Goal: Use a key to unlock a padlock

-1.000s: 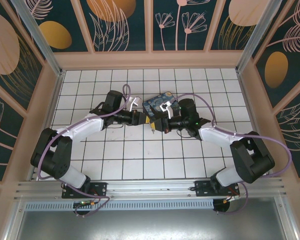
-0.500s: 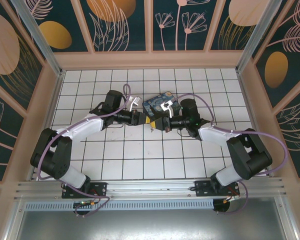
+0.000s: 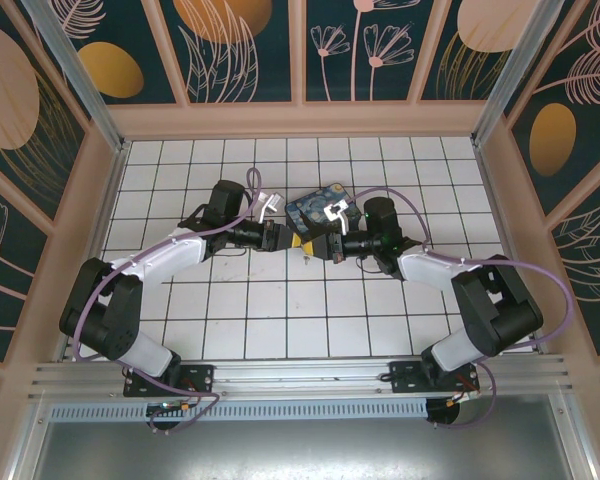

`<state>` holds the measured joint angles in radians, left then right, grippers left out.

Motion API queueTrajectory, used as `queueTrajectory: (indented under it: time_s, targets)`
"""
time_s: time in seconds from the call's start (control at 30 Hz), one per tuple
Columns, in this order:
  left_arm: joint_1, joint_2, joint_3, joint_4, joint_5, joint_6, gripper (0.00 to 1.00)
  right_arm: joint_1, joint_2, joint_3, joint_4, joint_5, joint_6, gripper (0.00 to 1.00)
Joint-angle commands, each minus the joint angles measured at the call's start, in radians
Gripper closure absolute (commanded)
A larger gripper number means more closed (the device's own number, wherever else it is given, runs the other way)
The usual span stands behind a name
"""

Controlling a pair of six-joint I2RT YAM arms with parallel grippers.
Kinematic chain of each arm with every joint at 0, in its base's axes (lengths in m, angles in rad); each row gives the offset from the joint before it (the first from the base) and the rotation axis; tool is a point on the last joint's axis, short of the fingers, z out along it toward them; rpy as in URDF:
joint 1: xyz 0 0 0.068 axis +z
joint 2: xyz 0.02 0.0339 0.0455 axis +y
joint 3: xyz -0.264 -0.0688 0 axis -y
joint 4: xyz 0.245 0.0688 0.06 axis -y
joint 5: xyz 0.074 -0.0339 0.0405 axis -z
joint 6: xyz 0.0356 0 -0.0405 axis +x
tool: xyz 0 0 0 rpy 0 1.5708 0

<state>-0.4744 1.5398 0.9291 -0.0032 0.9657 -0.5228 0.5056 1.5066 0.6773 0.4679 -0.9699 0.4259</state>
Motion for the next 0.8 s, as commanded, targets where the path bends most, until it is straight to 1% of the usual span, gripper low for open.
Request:
queueTrajectory:
  time_s: [0.0,0.13,0.27,0.47,0.6,0.67,0.77]
  targets:
    - [-0.007,-0.017,-0.004,0.017,0.03,0.018,0.75,0.007,0.013,0.002,0.035,-0.031,0.007,0.98]
    - [-0.007,-0.013,-0.001,-0.002,0.017,0.032,0.73,0.007,0.012,-0.004,0.067,-0.028,0.027,0.98]
    - [0.0,-0.011,0.003,-0.027,-0.008,0.045,0.7,0.002,0.004,-0.004,0.037,-0.014,0.013,0.99]
    - [0.005,-0.01,0.005,-0.021,-0.001,0.04,0.67,0.011,0.001,0.004,0.035,-0.026,0.006,0.99]
    - [0.005,-0.009,-0.004,-0.007,0.008,0.031,0.67,0.013,0.012,-0.001,0.083,-0.037,0.036,0.99]
    - [0.005,-0.014,-0.007,-0.003,0.015,0.028,0.71,0.013,0.022,-0.004,0.115,-0.05,0.057,0.99]
    - [0.005,-0.021,-0.008,-0.003,0.02,0.03,0.73,0.011,0.032,-0.019,0.186,-0.067,0.098,0.99]
